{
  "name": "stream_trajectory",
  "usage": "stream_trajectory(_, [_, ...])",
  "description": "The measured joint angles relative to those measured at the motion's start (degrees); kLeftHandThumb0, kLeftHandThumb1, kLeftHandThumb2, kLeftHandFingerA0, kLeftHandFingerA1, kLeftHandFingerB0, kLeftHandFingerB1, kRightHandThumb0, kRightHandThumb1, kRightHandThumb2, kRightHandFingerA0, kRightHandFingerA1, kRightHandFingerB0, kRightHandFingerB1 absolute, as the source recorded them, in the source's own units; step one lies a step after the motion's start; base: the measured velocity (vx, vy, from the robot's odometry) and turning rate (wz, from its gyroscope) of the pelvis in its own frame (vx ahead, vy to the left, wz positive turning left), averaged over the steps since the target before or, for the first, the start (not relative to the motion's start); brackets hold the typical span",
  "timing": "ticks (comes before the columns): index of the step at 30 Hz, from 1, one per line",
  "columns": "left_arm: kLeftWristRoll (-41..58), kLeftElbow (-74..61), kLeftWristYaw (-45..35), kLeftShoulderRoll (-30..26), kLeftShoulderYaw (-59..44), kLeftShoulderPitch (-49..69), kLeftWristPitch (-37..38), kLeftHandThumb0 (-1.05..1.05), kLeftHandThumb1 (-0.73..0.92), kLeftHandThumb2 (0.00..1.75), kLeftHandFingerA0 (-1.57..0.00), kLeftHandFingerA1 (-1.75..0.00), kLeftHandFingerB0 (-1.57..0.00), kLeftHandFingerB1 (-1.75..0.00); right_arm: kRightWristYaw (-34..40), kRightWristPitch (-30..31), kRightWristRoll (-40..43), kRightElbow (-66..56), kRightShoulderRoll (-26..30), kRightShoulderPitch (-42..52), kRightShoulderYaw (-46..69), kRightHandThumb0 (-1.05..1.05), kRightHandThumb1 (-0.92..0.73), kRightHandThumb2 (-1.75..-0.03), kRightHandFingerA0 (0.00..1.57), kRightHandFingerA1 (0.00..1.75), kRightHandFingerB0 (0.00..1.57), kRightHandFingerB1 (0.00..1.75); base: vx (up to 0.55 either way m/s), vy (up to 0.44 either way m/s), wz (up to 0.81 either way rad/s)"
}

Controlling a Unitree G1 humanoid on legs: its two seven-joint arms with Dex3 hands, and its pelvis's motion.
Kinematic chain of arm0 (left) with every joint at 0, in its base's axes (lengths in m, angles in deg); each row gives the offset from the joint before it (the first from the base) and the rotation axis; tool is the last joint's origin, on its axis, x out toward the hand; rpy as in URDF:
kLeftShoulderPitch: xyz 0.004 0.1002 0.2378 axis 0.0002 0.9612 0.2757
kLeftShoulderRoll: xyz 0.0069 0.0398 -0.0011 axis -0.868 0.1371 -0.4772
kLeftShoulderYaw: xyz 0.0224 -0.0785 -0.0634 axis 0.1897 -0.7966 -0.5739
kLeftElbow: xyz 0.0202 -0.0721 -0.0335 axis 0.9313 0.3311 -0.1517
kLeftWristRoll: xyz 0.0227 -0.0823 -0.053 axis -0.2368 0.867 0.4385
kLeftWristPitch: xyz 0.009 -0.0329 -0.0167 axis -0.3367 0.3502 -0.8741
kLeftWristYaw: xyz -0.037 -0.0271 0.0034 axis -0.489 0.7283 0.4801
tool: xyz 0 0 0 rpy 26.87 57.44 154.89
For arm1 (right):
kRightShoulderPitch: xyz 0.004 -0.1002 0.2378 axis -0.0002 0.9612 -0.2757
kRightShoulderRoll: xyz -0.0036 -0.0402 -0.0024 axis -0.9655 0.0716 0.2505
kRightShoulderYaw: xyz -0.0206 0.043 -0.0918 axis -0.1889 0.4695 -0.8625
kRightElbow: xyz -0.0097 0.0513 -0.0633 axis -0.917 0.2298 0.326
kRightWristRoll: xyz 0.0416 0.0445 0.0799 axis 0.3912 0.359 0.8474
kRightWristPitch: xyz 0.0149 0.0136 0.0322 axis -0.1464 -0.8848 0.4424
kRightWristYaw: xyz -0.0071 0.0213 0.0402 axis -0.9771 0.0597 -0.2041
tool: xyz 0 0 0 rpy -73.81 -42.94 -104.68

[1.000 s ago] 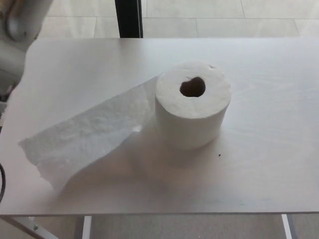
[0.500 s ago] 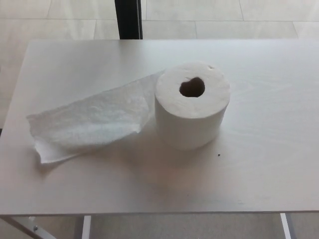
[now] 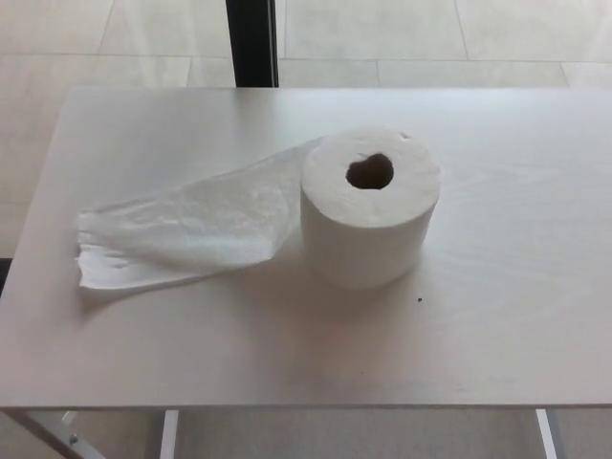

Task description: A toilet paper roll is kept in the middle of the desk infront of the robot. The robot places its left hand on the top of the toilet paper roll to hold it still and uses its right hand to tear off a piece of toilet paper from it and hands the paper to a person

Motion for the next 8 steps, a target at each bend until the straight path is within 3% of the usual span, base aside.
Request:
stream_trajectory(1, [0.31,0.50,0.14,0.08,-0.79,0.00,-0.28,-0.80,0.91,0.72,0.00,-0.26,0.00,-0.01,-0.16,-0.49,0.58,1.01,-0.26,-0.71,1.28,-0.48,-0.70,-0.61,0.22,0.53,0.30,0.33,0.00,0.000,0.00])
stream_trajectory(2, [0.78,1.49,0.44,0.16,-1.66,-0.15,-0.50,-0.80,0.91,0.72,0.00,-0.26,0.00,-0.01,-0.35,-1.04,1.35,2.33,-0.69,-1.65,2.87,-0.58,-0.56,-0.88,0.02,0.44,0.18,0.45,0.00,0.000,0.00])
stream_trajectory(8, [3.01,7.08,2.16,1.41,-5.96,-1.10,-1.57,-0.80,0.91,0.72,0.00,-0.26,0.00,-0.01,-1.26,-3.87,5.23,11.33,-4.30,-6.50,10.70,-0.58,-0.56,-0.88,0.02,0.44,0.18,0.45,0.00,0.000,0.00])
